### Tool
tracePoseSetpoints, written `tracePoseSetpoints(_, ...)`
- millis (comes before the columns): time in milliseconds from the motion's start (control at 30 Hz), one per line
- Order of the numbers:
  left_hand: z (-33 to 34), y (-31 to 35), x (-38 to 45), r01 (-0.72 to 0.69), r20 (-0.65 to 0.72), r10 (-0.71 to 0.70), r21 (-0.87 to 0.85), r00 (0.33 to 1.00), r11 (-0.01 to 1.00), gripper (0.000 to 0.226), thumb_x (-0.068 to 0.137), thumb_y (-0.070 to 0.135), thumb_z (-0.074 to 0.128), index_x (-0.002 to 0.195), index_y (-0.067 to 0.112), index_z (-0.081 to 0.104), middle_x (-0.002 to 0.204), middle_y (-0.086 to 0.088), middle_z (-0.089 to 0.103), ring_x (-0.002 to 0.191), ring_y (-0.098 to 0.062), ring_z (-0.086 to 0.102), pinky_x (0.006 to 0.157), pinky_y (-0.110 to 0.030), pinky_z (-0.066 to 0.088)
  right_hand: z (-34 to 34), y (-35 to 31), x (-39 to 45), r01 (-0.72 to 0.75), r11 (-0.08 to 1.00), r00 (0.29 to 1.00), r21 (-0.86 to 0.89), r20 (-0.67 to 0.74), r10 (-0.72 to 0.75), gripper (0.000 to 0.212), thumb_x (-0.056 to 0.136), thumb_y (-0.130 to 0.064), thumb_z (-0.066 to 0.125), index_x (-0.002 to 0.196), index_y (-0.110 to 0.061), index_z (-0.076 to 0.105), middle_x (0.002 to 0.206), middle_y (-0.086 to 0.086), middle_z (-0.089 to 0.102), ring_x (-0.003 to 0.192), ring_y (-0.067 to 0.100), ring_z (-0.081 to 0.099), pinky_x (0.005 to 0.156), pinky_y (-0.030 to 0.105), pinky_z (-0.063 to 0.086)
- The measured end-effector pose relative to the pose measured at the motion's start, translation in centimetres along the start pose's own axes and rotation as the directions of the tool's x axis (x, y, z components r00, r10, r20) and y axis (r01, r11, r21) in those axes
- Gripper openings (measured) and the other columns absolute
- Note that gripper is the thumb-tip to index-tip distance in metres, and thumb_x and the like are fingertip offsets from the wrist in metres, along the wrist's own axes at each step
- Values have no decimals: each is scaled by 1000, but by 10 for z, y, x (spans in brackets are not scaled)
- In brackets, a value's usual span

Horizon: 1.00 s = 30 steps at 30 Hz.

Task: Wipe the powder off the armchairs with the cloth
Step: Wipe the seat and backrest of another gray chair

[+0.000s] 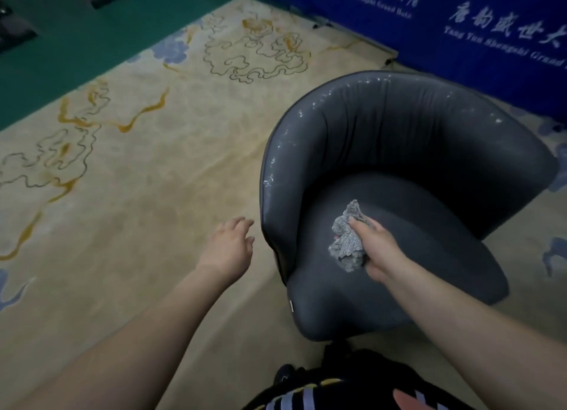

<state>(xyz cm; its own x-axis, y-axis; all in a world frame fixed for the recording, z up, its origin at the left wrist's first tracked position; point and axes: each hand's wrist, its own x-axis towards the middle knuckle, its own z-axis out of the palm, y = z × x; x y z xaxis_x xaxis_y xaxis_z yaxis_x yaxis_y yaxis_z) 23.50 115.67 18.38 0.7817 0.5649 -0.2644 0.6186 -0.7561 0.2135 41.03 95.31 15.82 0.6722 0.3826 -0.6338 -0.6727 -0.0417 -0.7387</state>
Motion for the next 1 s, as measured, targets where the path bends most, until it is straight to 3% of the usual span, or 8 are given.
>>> tracePoseSetpoints(167,-4,-8,33,17,-5,-17,-12,1000,1000,45,101,27,39,145,20,38,151,-4,35,136,-27,31,113,-34,24,19,-15,15,7,1000,996,10,93,-8,35,94,-22,60,125,-6,56,91,11,68,74,23,66,63,34,57)
tracePoseSetpoints(300,-8,-12,59,13,-12,-14,-55,1000,998,45,100,26,40,144,18,39,150,-3,38,134,-27,33,112,-33,26,40,-23,27,-45,999,991,23,124,42,45,94,-42,53,120,-6,57,90,12,68,74,24,64,73,40,56)
tracePoseSetpoints(433,-20,-27,92,-44,-8,43,-45,999,998,45,100,27,40,144,19,39,150,-2,38,136,-25,33,113,-33,26,65,-27,38,-129,989,989,73,88,122,53,92,-60,41,103,-13,63,89,11,71,80,25,65,82,46,54)
tracePoseSetpoints(567,-33,-50,140,-177,39,178,-25,983,984,45,100,28,40,144,19,38,150,-3,38,135,-25,33,112,-32,26,95,-28,55,-110,988,994,105,-9,112,40,98,-50,41,108,-20,64,99,9,71,88,26,66,82,43,54)
tracePoseSetpoints(700,-42,-72,189,-319,97,321,-34,942,947,45,100,26,39,144,17,38,149,-5,38,136,-25,32,113,-30,23,127,-18,69,23,990,988,142,-157,-1,23,101,-29,48,120,-24,61,110,2,69,95,18,66,89,37,52)
tracePoseSetpoints(867,-44,-88,222,-455,186,466,-100,865,885,45,100,24,41,145,16,38,149,-5,38,136,-24,32,112,-27,22,158,10,73,128,991,921,44,-375,-102,38,94,-27,61,131,-29,55,115,-4,66,104,11,65,100,34,48)
tracePoseSetpoints(1000,-39,-93,236,-490,236,510,-143,827,860,46,100,22,44,144,16,39,149,-6,38,137,-24,33,112,-29,24,177,21,66,120,993,838,0,-536,-101,45,87,-25,70,130,-20,55,112,-1,65,100,13,65,97,33,50)
